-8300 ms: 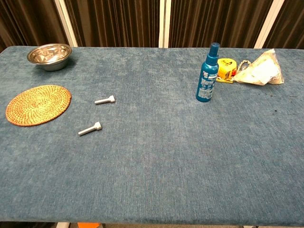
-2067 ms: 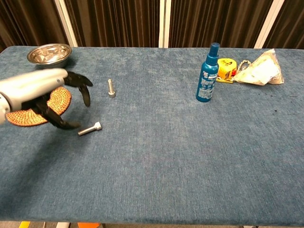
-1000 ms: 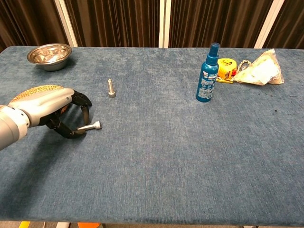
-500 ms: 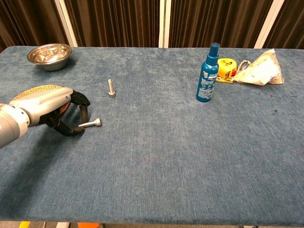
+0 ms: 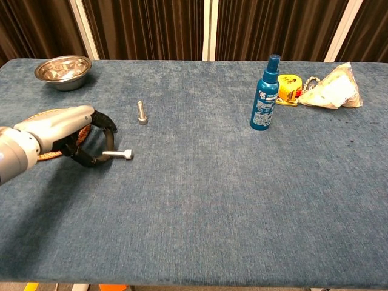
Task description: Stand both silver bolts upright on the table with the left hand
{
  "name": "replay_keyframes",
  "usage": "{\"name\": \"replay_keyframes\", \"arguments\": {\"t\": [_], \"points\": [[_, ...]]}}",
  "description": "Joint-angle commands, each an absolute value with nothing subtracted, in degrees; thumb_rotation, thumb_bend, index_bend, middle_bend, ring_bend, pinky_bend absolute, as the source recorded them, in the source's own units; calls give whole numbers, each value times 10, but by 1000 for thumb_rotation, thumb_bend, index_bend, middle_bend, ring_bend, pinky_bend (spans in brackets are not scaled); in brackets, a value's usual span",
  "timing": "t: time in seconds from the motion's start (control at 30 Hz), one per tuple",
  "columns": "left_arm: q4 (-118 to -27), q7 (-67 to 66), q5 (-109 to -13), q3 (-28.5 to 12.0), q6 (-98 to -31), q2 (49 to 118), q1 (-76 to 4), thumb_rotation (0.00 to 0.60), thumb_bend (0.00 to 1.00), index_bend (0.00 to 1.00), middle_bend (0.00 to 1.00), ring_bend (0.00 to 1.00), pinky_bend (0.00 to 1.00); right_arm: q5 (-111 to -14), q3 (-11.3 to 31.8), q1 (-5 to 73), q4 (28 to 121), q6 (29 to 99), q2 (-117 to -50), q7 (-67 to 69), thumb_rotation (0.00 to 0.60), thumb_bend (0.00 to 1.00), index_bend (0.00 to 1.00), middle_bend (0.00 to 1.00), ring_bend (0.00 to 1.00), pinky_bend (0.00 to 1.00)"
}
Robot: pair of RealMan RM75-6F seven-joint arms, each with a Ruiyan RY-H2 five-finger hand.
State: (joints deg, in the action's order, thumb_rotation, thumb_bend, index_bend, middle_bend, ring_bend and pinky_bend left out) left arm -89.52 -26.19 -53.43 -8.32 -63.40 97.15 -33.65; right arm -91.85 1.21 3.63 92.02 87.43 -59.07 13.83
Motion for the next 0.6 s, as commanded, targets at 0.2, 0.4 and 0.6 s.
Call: {"name": "replay_keyframes", "arguments": {"t": [0.2, 0.4, 0.6], "points": [[-915, -285, -534, -95, -628, 949, -352, 600, 422, 569, 186, 0, 0, -918, 12, 35, 918, 875, -592, 140, 600, 188, 130, 170, 31, 98], [-926, -308, -524, -98, -624, 941, -366, 600, 422, 568, 186, 0, 0, -916, 12, 33, 915, 876, -593, 143, 600, 188, 129, 170, 31, 98], [-937, -331, -518, -99, -626, 939, -378, 600, 420, 569, 186, 0, 0, -914, 12, 34, 913, 873, -595, 146, 600, 188, 129, 171, 31, 98]]}}
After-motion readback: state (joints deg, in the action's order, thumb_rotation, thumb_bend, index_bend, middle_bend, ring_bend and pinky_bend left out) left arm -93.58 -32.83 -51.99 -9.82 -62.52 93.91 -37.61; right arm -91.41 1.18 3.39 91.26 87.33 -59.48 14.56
